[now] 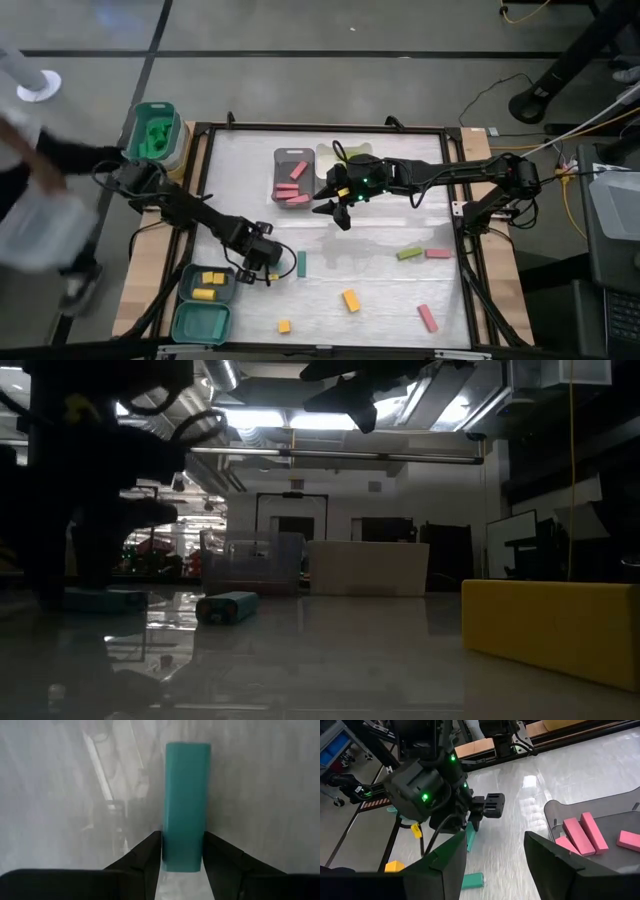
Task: Sort blocks
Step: Put the light blue block into the light blue bin
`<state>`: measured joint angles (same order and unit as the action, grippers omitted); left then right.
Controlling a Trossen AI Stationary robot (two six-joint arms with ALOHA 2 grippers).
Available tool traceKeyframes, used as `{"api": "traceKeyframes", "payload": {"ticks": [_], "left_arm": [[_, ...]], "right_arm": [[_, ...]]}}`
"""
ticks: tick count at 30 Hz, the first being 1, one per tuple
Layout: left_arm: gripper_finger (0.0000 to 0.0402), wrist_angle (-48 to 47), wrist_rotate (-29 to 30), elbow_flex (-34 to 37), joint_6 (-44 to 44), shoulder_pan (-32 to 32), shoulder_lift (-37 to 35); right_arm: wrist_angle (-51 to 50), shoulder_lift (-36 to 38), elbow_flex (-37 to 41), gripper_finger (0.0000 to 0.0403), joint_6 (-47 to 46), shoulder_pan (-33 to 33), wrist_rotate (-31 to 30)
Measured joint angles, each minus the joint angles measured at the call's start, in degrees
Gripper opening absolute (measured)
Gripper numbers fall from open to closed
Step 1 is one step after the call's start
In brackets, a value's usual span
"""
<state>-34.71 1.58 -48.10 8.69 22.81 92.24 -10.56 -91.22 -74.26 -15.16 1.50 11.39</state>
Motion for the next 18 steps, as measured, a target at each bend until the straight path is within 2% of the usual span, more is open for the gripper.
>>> {"api": "traceKeyframes", "payload": {"ticks": [8,12,15,18], "left_arm": [[0.0121,-0.29,0.07,-0.31,-0.12,0.00,2.96],[0.0084,-0.26,-0.95,-0.13,-0.40,-0.04,1.37],[0.0082,-0.42,-1.44,0.13,-0.55,-0.40,-0.56],[0.0082,-0.93,-4.56,0.22,-0.47,-1.43,-3.90]], "right_arm": [[0.01,0.00,0.00,0.0198,0.00,-0.02,-0.01],[0.02,0.00,0.00,0.0198,0.00,-0.01,0.00],[0.03,0.00,0.00,0.0198,0.00,-0.02,-0.01],[-0.03,0.00,0.00,0.0198,0.00,0.00,-0.01]]}}
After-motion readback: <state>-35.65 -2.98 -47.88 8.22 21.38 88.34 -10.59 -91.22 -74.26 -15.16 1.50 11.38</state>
